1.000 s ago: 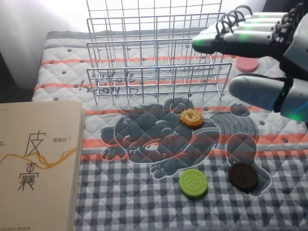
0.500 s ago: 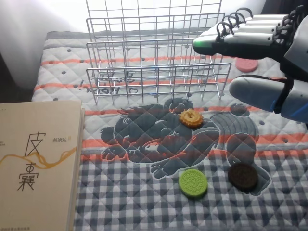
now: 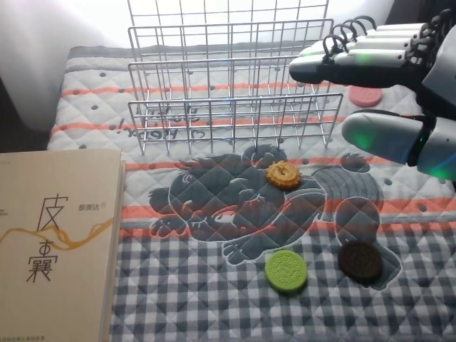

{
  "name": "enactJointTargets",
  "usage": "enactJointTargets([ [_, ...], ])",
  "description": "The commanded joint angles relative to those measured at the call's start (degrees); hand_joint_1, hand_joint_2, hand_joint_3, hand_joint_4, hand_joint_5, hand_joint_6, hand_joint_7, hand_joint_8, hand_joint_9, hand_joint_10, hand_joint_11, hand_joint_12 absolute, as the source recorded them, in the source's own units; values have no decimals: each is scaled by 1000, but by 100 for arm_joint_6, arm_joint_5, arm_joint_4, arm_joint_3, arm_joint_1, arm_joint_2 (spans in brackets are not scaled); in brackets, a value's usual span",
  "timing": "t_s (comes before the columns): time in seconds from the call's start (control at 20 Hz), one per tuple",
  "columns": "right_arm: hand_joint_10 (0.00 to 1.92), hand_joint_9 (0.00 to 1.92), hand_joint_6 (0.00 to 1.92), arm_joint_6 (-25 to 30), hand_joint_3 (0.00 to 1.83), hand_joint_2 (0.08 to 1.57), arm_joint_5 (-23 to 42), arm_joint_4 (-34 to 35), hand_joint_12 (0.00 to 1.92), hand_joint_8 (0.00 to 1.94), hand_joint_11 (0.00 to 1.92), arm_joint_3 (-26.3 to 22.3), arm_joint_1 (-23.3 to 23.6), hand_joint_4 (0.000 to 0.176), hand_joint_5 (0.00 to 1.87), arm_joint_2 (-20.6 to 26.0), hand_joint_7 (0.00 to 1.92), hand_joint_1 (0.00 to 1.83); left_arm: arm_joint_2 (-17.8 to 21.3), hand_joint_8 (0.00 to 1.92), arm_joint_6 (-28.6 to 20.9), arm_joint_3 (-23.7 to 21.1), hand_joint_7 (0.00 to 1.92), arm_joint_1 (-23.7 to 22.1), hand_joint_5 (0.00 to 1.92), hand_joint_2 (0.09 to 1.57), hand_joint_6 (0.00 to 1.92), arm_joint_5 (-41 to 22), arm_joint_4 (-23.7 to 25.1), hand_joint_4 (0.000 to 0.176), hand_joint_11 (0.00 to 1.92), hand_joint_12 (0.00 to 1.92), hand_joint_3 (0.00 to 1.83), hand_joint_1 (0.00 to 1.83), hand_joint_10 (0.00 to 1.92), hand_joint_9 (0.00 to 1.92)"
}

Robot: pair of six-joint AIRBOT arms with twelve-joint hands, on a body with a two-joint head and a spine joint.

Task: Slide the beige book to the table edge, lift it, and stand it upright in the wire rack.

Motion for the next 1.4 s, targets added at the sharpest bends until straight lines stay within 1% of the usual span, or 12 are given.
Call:
enactJointTargets([
  [0.0, 4, 553, 4, 7, 0, 1468, 659, 194, 31, 1, 572, 6, 30, 0, 525, -14, 555, 0, 51, 8, -71, 48, 202, -51, 159, 904, 6, -400, -58, 40, 0, 997, 0, 167, 3, 327],
  [0.2, 0, 530, 2, 7, 0, 1474, 646, 208, 17, 2, 552, 17, 6, 0, 525, -29, 558, 0, 78, 2, -143, 126, 206, -208, 235, 906, 2, -271, 110, 44, 0, 1015, 0, 116, 10, 312],
  [0.35, 3, 536, 1, 7, 3, 1482, 622, 207, 12, 2, 545, 19, 3, 0, 524, -33, 558, 0, 140, 0, -198, 148, 205, -245, 357, 902, 12, -251, 178, 9, 0, 665, 0, 164, 5, 211],
  [0.65, 6, 538, 3, 8, 1, 1481, 591, 207, 10, 4, 546, 21, -20, 0, 520, -49, 565, 0, 261, 11, -263, 231, 421, -309, 921, 1060, 20, -166, 225, 0, 0, 666, 3, 878, 13, 290],
  [0.75, 9, 550, 1, 8, 0, 1476, 584, 220, 11, 6, 551, 31, -28, 0, 518, -60, 571, 0, 297, 19, -315, 300, 523, -362, 1033, 1080, 840, -18, 329, 157, 0, 918, 5, 1029, 18, 398],
  [0.8, 5, 543, 0, 8, 0, 1464, 584, 230, 3, 2, 535, 34, -35, 0, 506, -64, 564, 0, 309, 7, -339, 342, 522, -401, 938, 1047, 341, 78, 407, 0, 0, 886, 0, 974, 13, 415],
  [1.05, 2, 535, 4, 9, 0, 1444, 567, 234, 2, 2, 519, 62, -53, 0, 497, -109, 555, 0, 251, 13, -362, 400, 661, -444, 1017, 1005, 14, 269, 482, 0, 0, 994, 2, 793, 18, 527],
  [1.1, 2, 536, 4, 9, 0, 1443, 567, 234, 4, 2, 525, 62, -66, 0, 499, -109, 555, 0, 234, 14, -362, 400, 812, -443, 1097, 1039, 597, 254, 452, 61, 62, 1011, 12, 1024, 3, 654],
  [1.15, 2, 536, 5, 11, 0, 1438, 567, 236, 2, 3, 522, 61, -82, 0, 502, -106, 558, 0, 209, 19, -360, 400, 886, -441, 1092, 1061, 753, 217, 383, 0, 78, 1023, 7, 1111, 8, 706],
  [1.2, 0, 532, 3, 15, 0, 1443, 568, 256, 1, 0, 518, 54, -108, 0, 499, -97, 552, 0, 180, 24, -332, 400, 948, -437, 1066, 1076, 821, 176, 294, 0, 177, 1068, 4, 1150, 26, 786],
  [1.25, 0, 531, 3, 15, 0, 1444, 569, 277, 1, 0, 519, 46, -131, 0, 500, -81, 552, 0, 161, 779, -252, 388, 964, -432, 1157, 1071, 706, 137, 172, 0, 351, 1408, 10, 1224, 114, 972],
  [1.35, 4, 540, 4, 16, 0, 1444, 569, 302, 8, 3, 536, 36, -162, 0, 504, -63, 558, 0, 140, 975, -6, 318, 1055, -386, 1178, 1060, 555, -58, -138, 0, 598, 1572, 0, 1253, 634, 1043],
])
